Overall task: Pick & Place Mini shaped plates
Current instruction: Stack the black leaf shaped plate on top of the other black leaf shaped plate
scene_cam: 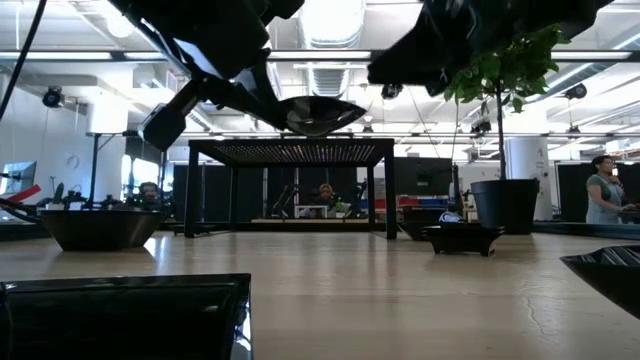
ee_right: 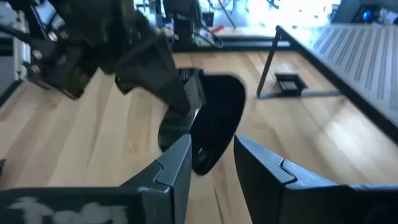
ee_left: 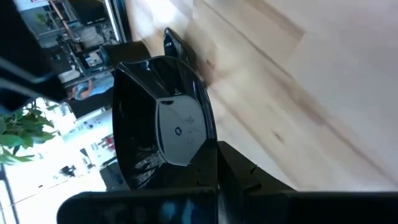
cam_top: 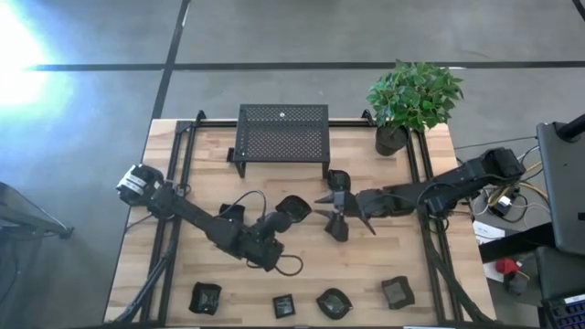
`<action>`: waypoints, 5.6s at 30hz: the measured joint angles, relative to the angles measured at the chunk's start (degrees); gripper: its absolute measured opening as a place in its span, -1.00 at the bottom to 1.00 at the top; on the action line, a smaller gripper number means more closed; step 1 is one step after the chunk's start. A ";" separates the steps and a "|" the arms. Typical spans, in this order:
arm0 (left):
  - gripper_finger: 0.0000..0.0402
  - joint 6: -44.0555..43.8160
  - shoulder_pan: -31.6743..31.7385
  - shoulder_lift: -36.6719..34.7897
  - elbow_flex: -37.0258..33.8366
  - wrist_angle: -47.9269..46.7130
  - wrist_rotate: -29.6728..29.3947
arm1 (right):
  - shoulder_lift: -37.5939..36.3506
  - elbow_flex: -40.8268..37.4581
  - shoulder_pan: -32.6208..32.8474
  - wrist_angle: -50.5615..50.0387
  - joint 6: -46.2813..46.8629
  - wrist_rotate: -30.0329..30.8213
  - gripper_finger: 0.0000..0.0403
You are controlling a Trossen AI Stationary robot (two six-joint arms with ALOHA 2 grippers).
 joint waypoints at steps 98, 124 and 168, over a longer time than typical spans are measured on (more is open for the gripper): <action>-0.61 -28.94 -0.54 -1.14 0.15 1.24 -8.14 | -12.56 -0.04 -3.74 -27.52 26.30 7.37 -0.96; -0.61 -55.10 4.62 -9.03 -0.31 1.42 -12.90 | -15.04 -0.04 -3.81 -45.19 49.68 9.73 -0.96; -0.61 -54.64 4.77 -9.05 -0.29 1.42 -16.29 | 3.68 -0.28 -11.04 -45.24 80.98 16.78 -0.96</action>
